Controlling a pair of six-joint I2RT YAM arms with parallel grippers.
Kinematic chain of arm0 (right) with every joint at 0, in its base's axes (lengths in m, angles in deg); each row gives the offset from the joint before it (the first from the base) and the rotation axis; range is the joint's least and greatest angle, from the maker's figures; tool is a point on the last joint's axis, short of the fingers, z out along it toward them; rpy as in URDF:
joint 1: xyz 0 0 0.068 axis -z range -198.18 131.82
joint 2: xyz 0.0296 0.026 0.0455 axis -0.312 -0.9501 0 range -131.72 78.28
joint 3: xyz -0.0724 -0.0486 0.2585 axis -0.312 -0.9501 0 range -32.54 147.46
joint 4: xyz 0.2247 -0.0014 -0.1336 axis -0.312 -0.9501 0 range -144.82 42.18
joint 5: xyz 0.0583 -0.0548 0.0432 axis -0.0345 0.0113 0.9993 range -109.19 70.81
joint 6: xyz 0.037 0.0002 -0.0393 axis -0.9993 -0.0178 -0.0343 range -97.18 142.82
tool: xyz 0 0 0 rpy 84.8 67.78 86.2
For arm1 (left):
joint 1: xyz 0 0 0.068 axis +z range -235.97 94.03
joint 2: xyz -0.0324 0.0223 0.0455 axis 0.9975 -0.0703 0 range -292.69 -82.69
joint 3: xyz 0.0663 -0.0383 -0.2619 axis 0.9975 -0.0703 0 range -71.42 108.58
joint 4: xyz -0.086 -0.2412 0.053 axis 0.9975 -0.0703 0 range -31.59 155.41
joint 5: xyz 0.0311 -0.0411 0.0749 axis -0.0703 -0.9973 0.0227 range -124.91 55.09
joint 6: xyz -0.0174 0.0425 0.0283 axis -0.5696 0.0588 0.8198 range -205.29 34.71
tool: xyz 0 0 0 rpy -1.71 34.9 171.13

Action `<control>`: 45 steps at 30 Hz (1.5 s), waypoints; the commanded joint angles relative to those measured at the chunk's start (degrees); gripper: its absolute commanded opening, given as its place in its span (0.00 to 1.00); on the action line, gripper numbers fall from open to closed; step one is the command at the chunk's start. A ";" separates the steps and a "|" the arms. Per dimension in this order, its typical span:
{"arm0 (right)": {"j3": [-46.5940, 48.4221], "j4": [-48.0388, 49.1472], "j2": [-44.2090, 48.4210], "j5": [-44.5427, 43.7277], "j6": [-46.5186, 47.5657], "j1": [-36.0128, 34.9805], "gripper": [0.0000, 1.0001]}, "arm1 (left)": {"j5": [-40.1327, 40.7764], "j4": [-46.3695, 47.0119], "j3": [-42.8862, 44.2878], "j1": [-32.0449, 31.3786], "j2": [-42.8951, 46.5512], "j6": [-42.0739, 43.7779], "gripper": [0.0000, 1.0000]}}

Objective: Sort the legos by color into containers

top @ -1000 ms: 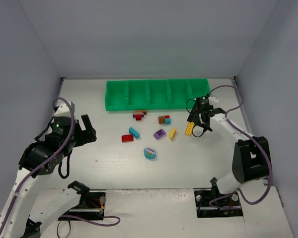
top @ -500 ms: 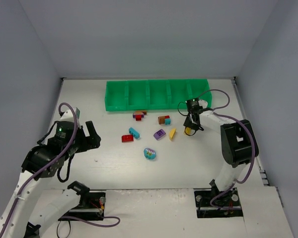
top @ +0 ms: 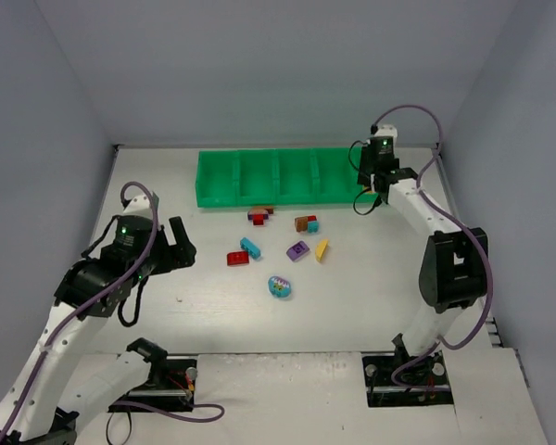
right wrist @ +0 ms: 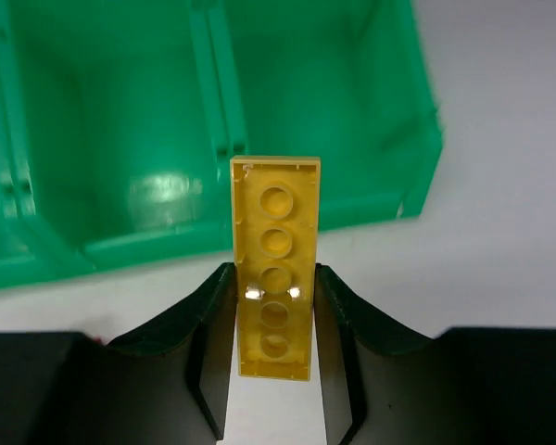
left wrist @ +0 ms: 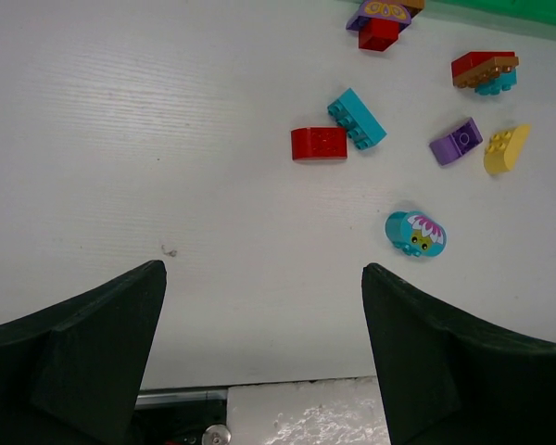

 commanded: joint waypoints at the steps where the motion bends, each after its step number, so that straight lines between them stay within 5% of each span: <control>1: 8.16 5.79 -1.73 -1.17 10.30 2.43 0.01 | -0.28 7.69 0.68 0.18 -2.77 -0.32 0.80; 6: 16.87 6.68 -11.39 -0.28 15.83 4.63 0.07 | 0.59 9.54 0.50 0.18 -5.67 -0.85 0.80; 7: 19.50 6.68 -14.29 0.50 17.58 4.98 0.21 | 1.21 9.63 0.68 0.18 -6.37 -1.20 0.80; 8: 20.83 6.68 -15.71 0.50 17.60 5.07 0.22 | 1.56 9.89 0.59 0.18 -6.64 -1.20 0.80; 10: 23.03 6.50 -18.00 1.82 17.77 5.33 0.41 | 2.00 10.59 0.42 0.27 -7.08 -1.56 0.80; 16: 26.20 6.41 -21.35 1.91 14.97 5.51 0.59 | 3.23 11.48 2.43 0.18 -9.80 -0.94 0.80; 25: 13.06 4.39 -6.34 -0.80 2.50 1.39 0.60 | 3.59 12.79 6.39 0.27 -14.90 3.63 0.80; 32: -2.42 -1.92 7.02 -5.30 -14.99 -9.85 0.61 | 2.53 16.48 5.96 0.18 -17.81 3.81 0.80; 40: -12.46 -6.07 8.62 -4.06 -35.20 -18.21 0.60 | 1.39 17.98 5.69 0.18 -19.30 3.89 0.80; 45: -15.72 -6.33 5.02 -2.49 -39.88 -20.24 0.54 | 1.04 17.46 5.86 0.18 -20.00 3.89 0.80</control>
